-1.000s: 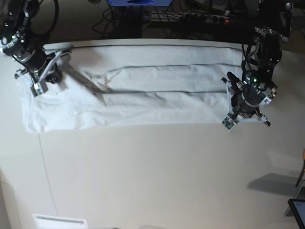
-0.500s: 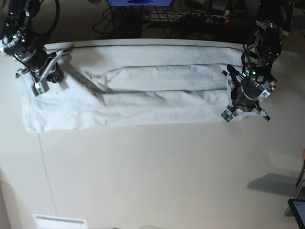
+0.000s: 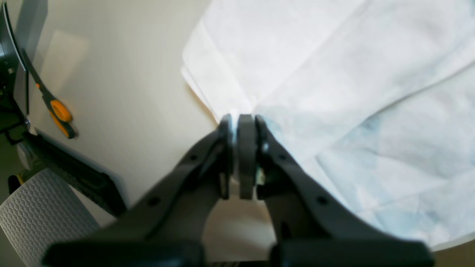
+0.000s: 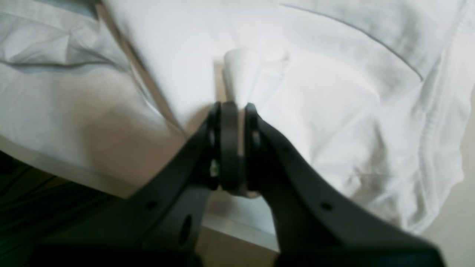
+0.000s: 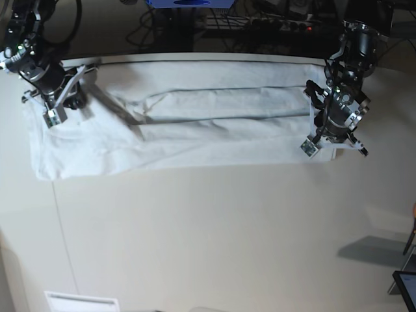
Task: Fold the T-shirt properly
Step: 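Grasp the strip's other end with the left gripper, then release both, then grasp the long edge of the folded strip with both grippers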
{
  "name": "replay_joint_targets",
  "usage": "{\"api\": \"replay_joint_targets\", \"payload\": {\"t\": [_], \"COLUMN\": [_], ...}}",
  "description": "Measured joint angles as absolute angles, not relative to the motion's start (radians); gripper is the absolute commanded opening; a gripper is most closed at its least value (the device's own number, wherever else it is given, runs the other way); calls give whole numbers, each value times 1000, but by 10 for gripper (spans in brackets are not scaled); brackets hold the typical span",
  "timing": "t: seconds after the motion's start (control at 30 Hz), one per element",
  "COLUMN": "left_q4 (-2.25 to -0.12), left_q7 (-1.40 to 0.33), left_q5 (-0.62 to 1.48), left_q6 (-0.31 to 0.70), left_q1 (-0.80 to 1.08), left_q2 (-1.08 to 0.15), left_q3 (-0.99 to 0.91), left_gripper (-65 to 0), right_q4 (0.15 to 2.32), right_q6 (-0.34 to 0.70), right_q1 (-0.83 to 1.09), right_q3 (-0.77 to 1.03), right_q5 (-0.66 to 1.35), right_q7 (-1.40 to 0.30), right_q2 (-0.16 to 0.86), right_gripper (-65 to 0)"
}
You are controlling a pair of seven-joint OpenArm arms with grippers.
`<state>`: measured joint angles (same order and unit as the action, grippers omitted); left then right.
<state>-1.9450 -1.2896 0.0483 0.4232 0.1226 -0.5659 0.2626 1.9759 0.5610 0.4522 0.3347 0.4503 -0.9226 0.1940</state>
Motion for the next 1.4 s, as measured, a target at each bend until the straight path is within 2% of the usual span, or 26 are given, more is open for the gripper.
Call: {"api": "replay_joint_targets", "payload": {"t": [0.07,0.17,0.27,0.43,0.6,0.67,0.77,0.93,1.07,1.2,1.33,1.4], "left_q4": [-1945,-1945,-1946,-1965,-1995,-1995,-1998,-2001,-2001,-2001,-1998,-1998], "left_q7": [-1290,-1293,-1290,-1297,-1288,-1293,-1289,-1294,-1220,-1240,-1156,-1103], "left_q5": [49,44,45,41,42,36,35,22,48,23,39,30], "left_q6": [430,529,569,570,596,656,693,693,694,694,698,698], "left_q1": [123,125,131,176,159,158,136,159,186,252,292,331], "left_q2": [-569,-571,-566,-524,-456,-434,-377,-355,-355,-336,-286,-266], "left_q3": [263,250,222,88,-60,-115,-209,-349,-433,-505,-595,-635], "left_gripper": [-526,-455,-452,-453,-453,-455,-457,-464,-559,-569,-574,-613], "right_q4": [1976,1975,1974,1974,1974,1974,1974,1977,1976,1975,1974,1974], "right_q6": [561,561,561,561,566,584,698,696,700,691,706,698], "right_q1": [464,487,501,553,558,557,537,482,448,372,280,241], "right_q3": [338,338,339,355,529,558,556,559,537,410,382,383], "right_q5": [450,450,451,452,449,445,447,446,446,446,447,444], "right_q7": [-914,-923,-912,-838,-785,-760,-750,-736,-754,-758,-880,-928], "right_q2": [183,176,176,171,83,77,89,124,163,260,266,281], "right_gripper": [-467,-405,-406,-406,-406,-406,-406,-405,-399,-399,-399,-399]}}
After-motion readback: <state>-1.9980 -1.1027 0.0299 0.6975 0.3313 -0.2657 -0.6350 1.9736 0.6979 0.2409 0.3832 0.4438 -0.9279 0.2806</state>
